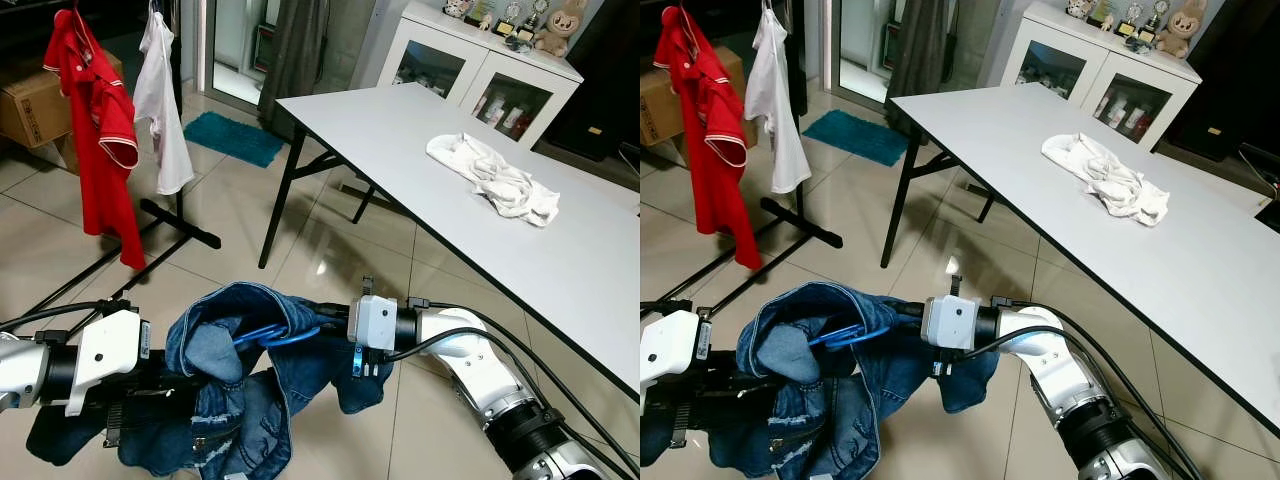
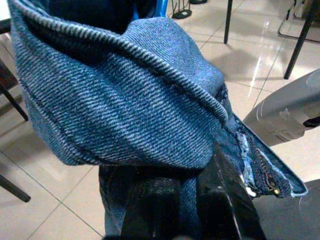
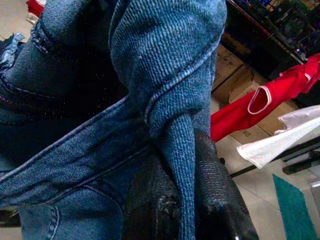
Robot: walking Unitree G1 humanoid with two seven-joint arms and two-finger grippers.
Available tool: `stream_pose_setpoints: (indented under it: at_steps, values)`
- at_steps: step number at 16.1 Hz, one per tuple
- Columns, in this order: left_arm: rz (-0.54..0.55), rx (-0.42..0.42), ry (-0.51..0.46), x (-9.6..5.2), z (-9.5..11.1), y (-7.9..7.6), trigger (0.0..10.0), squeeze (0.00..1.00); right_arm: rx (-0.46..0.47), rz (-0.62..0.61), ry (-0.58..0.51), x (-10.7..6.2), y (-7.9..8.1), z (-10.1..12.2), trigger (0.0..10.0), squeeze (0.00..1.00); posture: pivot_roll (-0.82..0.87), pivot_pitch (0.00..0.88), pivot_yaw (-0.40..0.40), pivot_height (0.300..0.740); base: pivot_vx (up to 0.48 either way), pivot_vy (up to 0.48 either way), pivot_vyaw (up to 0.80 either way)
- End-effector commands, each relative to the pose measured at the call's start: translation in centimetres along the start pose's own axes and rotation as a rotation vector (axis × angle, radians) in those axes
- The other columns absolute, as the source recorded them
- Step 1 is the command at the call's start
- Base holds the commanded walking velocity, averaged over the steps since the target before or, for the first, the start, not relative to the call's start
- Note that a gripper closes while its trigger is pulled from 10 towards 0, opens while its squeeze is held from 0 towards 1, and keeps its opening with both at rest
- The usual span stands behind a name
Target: Hang hanger
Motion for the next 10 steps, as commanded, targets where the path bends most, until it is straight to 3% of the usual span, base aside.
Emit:
stream_pose_setpoints:
  at_steps: [1,10]
  values:
    - [-0.044,0.031,-0.029,0.64,0.88,-0.77,0.0,0.0,-0.034,-0.048,-0.049,-0.13,-1.52,1.19,10.0,0.0,0.28,0.041,-0.202,0.74,0.0,0.0,0.0]
    - [-0.044,0.031,-0.029,0.64,0.88,-0.77,0.0,0.0,-0.034,-0.048,-0.049,-0.13,-1.52,1.19,10.0,0.0,0.28,0.041,-0.202,0.74,0.0,0.0,0.0]
Point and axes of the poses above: a point about 5 cm out from each wrist's last joint towards the gripper, its own x axis pointing out of the wrist towards the gripper, its own z axis along the axis of the wrist's last joint, y = z × x, the point moved 6 cm from there along x, pointing out of the wrist towards the gripper, and after that the axes turned 8 degrees about -x, right-handed, at the moved point
